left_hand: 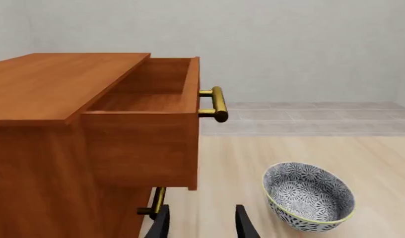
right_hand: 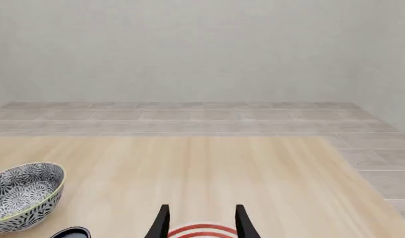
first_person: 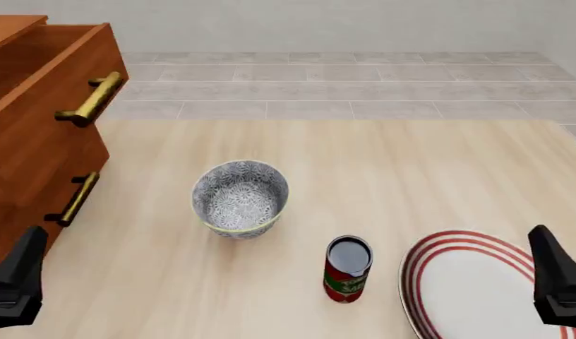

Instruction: Put the bowl on top of the cabinet.

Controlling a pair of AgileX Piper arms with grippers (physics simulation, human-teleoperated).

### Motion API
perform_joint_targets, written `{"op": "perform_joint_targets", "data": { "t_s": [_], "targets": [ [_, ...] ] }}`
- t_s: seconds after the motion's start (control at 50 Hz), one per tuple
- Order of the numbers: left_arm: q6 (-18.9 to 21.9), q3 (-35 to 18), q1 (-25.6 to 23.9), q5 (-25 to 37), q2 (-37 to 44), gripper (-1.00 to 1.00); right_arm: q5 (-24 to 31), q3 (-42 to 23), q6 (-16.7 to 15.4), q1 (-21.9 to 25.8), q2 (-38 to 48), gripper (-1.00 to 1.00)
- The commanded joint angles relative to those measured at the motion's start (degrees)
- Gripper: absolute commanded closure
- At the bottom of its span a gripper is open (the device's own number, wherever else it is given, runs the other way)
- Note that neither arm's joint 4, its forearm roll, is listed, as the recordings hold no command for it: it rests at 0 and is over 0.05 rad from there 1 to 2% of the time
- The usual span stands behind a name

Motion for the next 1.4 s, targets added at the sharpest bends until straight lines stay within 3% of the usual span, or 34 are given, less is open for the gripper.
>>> {"op": "perform_joint_targets", "data": {
  "t_s": [0.02,0.42,0.48,0.5,0.52,0.54,0.62,0.66,0.68,0.72,0.92,0.98,1.0,1.12,1.16,1.4],
  "targets": [
    [0.3,-0.1,-0.2,-0.1,0.4,-1.00,-0.6,-0.1,0.1,-0.3,1.0,-1.00],
    [1.4,-1.3,-2.0,0.7,-0.1,-1.00,-0.5,-0.1,-0.2,-0.2,1.1,-1.00],
    [0.6,-2.1,-3.2,-0.2,4.1,-1.00,-0.4,0.0,-0.1,-0.2,1.1,-1.00],
    [2.7,-2.6,-3.1,-0.1,3.3,-1.00,-0.4,0.0,0.0,-0.3,0.9,-1.00],
    [0.1,-3.9,-2.6,-2.0,8.1,-1.00,-0.3,0.0,-0.1,-0.3,0.7,-1.00],
    [-2.2,-4.7,-3.8,-4.8,14.4,-1.00,-0.3,0.0,-0.2,-0.3,0.7,-1.00],
    [1.3,-7.6,-7.1,-2.3,13.9,-1.00,0.0,-0.1,-0.1,-0.3,0.4,-1.00],
    [1.6,-9.8,-8.6,-0.1,13.7,-1.00,0.1,-0.1,0.0,-0.4,0.2,-1.00],
    [-0.4,-10.9,-8.3,0.6,14.6,-1.00,0.1,-0.1,0.1,-0.4,0.2,-1.00],
    [1.7,-12.3,-10.9,2.4,14.5,-1.00,0.1,-0.1,0.2,-0.4,0.0,-1.00],
    [1.4,-17.4,-17.3,7.1,17.6,-1.00,-0.1,-0.1,0.4,-0.5,-0.1,-1.00],
    [2.1,-18.7,-19.2,7.5,20.1,-1.00,-0.2,-0.1,0.6,-0.7,-0.1,-1.00],
    [4.4,-18.7,-19.5,7.3,20.6,-1.00,-0.2,-0.1,0.6,-0.6,-0.1,-1.00],
    [3.9,-20.0,-22.5,7.2,24.7,-1.00,-0.2,0.0,0.4,-0.7,-0.2,-1.00],
    [5.5,-20.4,-23.9,7.2,25.0,-1.00,-0.2,-0.1,0.4,-0.7,-0.2,-1.00],
    [3.7,-23.6,-28.2,5.7,35.4,-1.00,-0.2,0.0,0.1,-0.8,-0.2,-1.00]
  ]
}}
